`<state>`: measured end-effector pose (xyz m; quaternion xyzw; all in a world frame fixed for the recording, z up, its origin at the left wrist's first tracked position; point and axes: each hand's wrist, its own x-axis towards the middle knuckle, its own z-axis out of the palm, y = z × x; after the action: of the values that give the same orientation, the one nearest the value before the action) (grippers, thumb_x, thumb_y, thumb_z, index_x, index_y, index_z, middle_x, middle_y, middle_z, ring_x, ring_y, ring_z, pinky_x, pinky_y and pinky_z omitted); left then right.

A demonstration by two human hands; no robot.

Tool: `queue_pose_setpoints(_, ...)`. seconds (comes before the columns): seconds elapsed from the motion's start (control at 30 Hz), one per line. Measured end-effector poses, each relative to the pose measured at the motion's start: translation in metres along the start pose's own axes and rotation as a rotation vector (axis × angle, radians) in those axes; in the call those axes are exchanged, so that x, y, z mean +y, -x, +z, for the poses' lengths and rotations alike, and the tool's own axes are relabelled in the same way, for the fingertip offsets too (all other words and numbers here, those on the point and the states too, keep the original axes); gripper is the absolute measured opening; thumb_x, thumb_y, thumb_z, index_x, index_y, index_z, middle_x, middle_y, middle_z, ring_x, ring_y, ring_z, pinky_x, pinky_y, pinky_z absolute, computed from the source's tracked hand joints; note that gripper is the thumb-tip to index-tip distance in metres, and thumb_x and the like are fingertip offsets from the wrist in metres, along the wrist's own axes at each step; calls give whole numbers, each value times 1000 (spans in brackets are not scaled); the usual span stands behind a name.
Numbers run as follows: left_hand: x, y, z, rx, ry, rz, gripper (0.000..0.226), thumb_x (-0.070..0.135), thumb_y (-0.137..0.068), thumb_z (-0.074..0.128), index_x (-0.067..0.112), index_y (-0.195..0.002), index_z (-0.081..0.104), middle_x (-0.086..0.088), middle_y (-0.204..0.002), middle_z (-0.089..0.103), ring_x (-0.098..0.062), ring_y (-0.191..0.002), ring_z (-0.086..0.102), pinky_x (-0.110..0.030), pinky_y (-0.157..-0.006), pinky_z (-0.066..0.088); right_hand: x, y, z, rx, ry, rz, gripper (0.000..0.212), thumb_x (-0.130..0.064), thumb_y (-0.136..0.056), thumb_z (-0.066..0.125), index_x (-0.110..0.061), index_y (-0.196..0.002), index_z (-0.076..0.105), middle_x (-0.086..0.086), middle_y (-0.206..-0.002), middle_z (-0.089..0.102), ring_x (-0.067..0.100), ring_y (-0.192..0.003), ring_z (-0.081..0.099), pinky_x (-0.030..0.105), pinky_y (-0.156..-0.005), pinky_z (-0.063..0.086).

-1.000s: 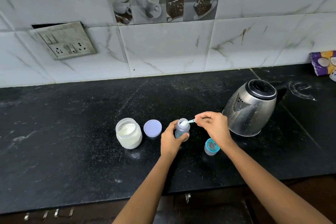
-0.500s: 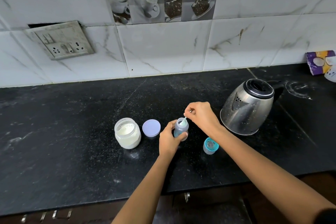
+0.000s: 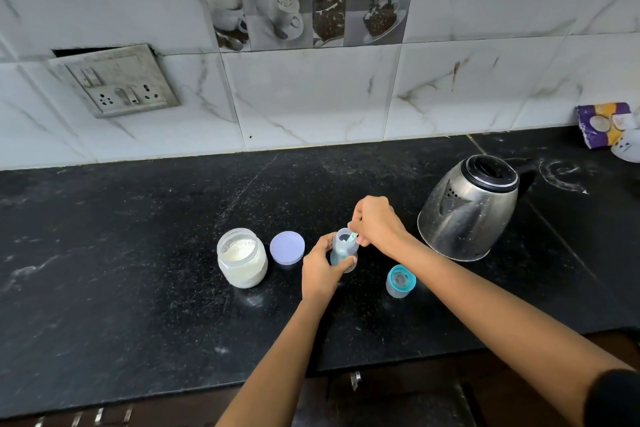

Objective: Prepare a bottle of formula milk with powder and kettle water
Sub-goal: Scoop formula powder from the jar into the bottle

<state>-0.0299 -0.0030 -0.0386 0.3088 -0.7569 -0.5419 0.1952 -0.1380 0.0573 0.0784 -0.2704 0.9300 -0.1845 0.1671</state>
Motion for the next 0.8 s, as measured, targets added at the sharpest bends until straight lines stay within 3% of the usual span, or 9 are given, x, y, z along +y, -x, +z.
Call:
queue_pose_setpoints(0.13, -4, -1, 1, 7, 3, 9, 54, 20, -71, 81, 26, -120, 58, 14, -112, 65, 0, -105, 59, -19, -91, 46, 12, -1, -3, -22, -196, -27, 12, -18, -91, 62, -11, -82, 66, 7, -64, 70, 13, -51, 66, 27, -61, 57)
queue_pose_setpoints(0.23, -2, -1, -1, -5, 7, 7, 53, 20, -72, 80, 25, -119, 58, 14, -110, 65, 1, -102, 60, -7, -82, 44, 20, 0, -12, -190, -315, -91, 8, -16, -84, 72, -10, -78, 71, 9, -66, 71, 13, -56, 69, 25, -66, 59)
queue_pose_setpoints(0.33, -1, 0, -2, -8, 1, 6, 51, 20, -73, 79, 27, -119, 57, 16, -109, 64, 4, -99, 59, -3, -76, 42, 24, 2, -18, -190, -234, -197, 11, -7, -74, 73, -12, -83, 75, 0, -70, 72, 11, -67, 71, 29, -73, 60)
queue_pose_setpoints(0.43, -3, -1, -1, -5, -1, 18, 51, 21, -73, 80, 29, -118, 58, 17, -109, 65, 4, -101, 59, -12, -85, 44, 26, 9, -14, -119, -131, -360, 19, -8, -85, 60, -13, -96, 74, -4, -70, 69, 4, -65, 66, 28, -73, 58)
queue_pose_setpoints(0.57, -4, -1, -1, -7, -11, 23, 51, 22, -74, 80, 28, -119, 57, 17, -109, 65, 4, -101, 60, -16, -88, 46, 39, 15, -1, -23, 141, -537, 21, -19, -93, 56, -14, -103, 73, 1, -97, 67, 16, -84, 63, 36, -77, 52)
queue_pose_setpoints(0.8, -3, -1, 0, -16, -44, 46, 50, 26, -73, 79, 27, -118, 58, 17, -106, 67, 4, -98, 61, -21, -87, 50, 46, 23, 15, 72, 193, -556, 22, -18, -95, 52, -7, -94, 72, 4, -96, 62, 19, -79, 62, 37, -72, 53)
